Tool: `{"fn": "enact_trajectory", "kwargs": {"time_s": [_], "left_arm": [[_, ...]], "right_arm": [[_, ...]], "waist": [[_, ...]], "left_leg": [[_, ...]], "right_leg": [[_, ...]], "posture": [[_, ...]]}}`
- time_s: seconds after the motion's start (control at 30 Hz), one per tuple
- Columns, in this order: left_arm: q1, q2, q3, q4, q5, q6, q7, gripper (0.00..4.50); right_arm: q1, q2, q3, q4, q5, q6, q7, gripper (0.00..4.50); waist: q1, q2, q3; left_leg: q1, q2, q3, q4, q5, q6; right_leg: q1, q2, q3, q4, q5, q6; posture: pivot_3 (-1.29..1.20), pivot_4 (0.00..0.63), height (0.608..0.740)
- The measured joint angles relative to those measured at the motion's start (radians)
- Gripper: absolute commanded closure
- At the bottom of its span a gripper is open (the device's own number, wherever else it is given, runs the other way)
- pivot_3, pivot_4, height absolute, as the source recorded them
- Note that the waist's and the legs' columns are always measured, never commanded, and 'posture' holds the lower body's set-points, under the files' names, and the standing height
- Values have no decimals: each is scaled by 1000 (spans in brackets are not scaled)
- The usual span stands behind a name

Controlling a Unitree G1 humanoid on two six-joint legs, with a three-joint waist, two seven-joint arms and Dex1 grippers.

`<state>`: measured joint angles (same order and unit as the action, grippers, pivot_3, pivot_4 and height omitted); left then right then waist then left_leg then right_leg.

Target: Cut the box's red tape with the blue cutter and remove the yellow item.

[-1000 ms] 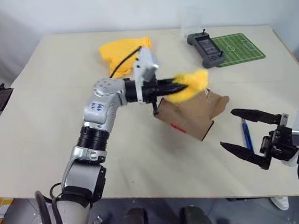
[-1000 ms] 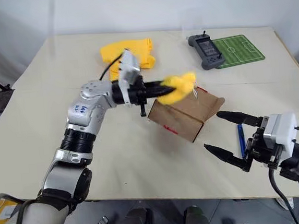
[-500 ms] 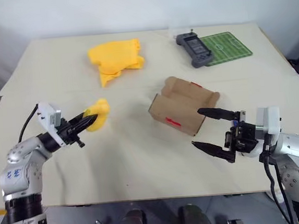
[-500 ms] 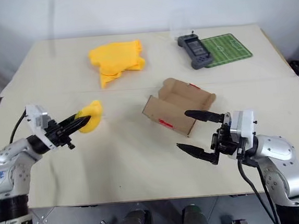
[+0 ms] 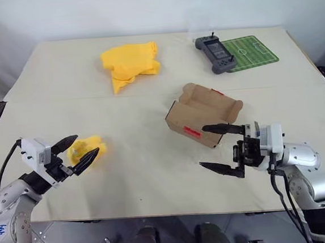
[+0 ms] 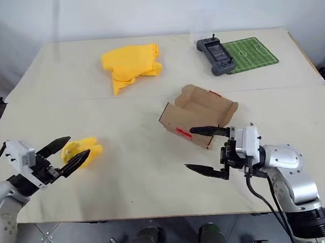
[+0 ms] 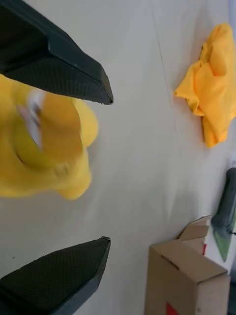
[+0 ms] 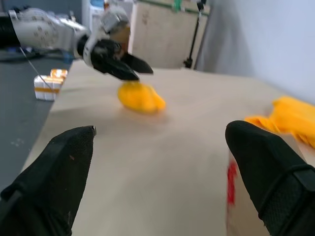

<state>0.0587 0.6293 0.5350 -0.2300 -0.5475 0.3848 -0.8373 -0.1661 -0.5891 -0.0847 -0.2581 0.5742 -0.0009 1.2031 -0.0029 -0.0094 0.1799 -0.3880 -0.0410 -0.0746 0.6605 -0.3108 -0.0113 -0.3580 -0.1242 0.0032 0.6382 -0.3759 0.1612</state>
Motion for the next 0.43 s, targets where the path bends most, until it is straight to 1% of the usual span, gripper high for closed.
{"fn": "enact_trajectory", "kwargs": {"time_s": [0.07,0.13,0.2,0.3,0.43], "left_arm": [[73,70,80,-1,-10,-5,-49,16],[176,136,173,7,11,-39,-100,16],[270,164,248,16,44,-80,-138,16],[326,160,286,46,53,-120,-166,16],[305,117,272,65,76,-183,-137,16]], "right_arm": [[14,-38,-31,0,12,2,14,0],[32,-67,-59,-1,26,4,27,0],[48,-92,-87,-1,34,5,40,0],[80,-115,-123,8,37,-2,60,0],[116,-116,-129,34,17,-43,75,0]], "waist": [[-9,0,0],[-16,0,0],[-17,1,0],[-6,1,0],[6,1,0]], "left_leg": [[0,1,1,-2,0,0],[1,1,2,-6,0,0],[1,0,2,-8,0,0],[1,0,2,-9,0,0],[1,-1,2,-8,0,1]], "right_leg": [[0,0,0,-2,0,0],[0,0,0,-4,0,-1],[1,-2,0,-9,0,0],[2,-5,-1,-11,0,0],[3,-6,-2,-11,0,0]], "posture": [[0,150,740],[0,150,740],[0,150,740],[0,150,740],[0,150,740]]}}
